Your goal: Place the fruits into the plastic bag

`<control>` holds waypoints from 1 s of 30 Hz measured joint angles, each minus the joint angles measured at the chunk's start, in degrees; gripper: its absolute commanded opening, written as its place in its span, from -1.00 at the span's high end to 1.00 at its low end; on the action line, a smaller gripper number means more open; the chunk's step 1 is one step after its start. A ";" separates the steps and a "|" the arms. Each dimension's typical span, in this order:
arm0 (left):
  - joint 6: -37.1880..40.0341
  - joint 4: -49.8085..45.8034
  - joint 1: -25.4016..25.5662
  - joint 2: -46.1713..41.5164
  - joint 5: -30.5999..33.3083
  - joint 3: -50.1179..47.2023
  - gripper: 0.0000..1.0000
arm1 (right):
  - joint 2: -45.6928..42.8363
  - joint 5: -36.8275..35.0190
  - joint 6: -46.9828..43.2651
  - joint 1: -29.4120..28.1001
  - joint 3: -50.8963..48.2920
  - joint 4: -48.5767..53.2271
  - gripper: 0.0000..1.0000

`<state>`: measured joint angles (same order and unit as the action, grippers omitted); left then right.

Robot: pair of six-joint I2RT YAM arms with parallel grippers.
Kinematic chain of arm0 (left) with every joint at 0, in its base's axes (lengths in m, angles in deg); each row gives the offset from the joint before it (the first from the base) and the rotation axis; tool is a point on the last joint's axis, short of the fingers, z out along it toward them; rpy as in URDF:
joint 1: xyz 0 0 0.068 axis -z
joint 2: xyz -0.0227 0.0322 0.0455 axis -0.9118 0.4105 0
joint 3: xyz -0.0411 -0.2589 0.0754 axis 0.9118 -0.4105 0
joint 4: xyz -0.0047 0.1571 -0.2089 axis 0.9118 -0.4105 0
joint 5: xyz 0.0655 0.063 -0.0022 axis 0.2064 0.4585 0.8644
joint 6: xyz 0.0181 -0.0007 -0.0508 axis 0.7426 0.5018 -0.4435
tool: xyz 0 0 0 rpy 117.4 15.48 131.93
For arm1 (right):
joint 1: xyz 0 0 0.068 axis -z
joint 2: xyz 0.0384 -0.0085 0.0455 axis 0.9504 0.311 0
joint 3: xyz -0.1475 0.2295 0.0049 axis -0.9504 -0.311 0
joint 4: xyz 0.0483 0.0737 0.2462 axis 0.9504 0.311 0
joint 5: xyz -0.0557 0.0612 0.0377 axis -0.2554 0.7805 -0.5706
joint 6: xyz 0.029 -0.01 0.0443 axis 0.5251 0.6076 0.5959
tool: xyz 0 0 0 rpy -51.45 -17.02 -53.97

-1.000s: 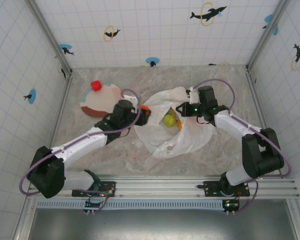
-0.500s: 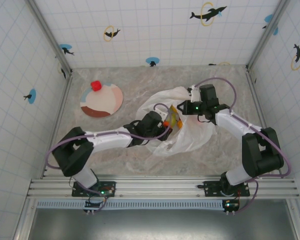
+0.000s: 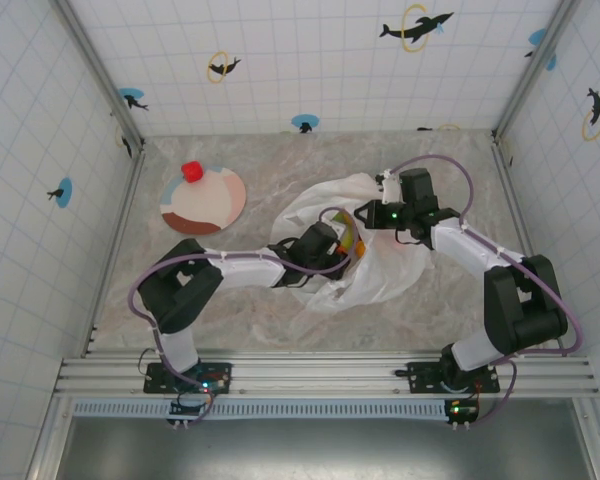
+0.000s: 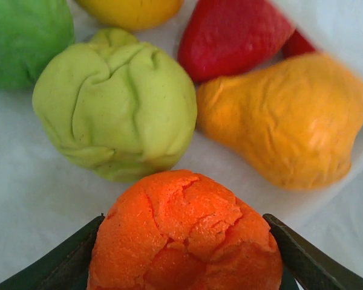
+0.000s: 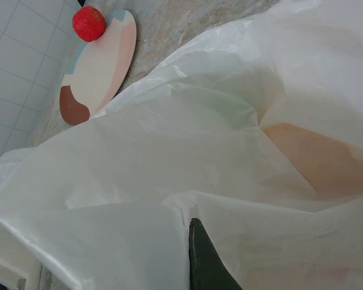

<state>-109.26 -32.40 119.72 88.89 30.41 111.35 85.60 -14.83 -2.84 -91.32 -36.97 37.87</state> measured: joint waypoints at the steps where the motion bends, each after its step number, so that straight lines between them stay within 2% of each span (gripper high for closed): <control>1: -0.26 0.09 0.00 0.72 0.74 1.09 -0.33 | 0.00 0.11 0.13 0.00 -0.02 -0.04 1.00; 8: -1.86 1.31 0.00 4.46 4.79 5.97 -0.48 | -0.09 0.13 0.42 0.00 -0.02 -0.07 1.00; 17: -2.64 1.62 0.00 4.96 4.37 5.73 -0.64 | -0.55 0.13 0.35 0.07 -0.02 0.00 1.00; 30: -2.60 2.45 0.00 -4.85 2.01 -1.44 -0.69 | -0.55 0.15 0.39 0.07 -0.04 0.00 1.00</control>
<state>-111.86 -29.95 119.72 84.04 32.42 109.91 85.05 -14.68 -2.45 -91.26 -37.01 37.87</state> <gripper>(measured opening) 0.840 0.048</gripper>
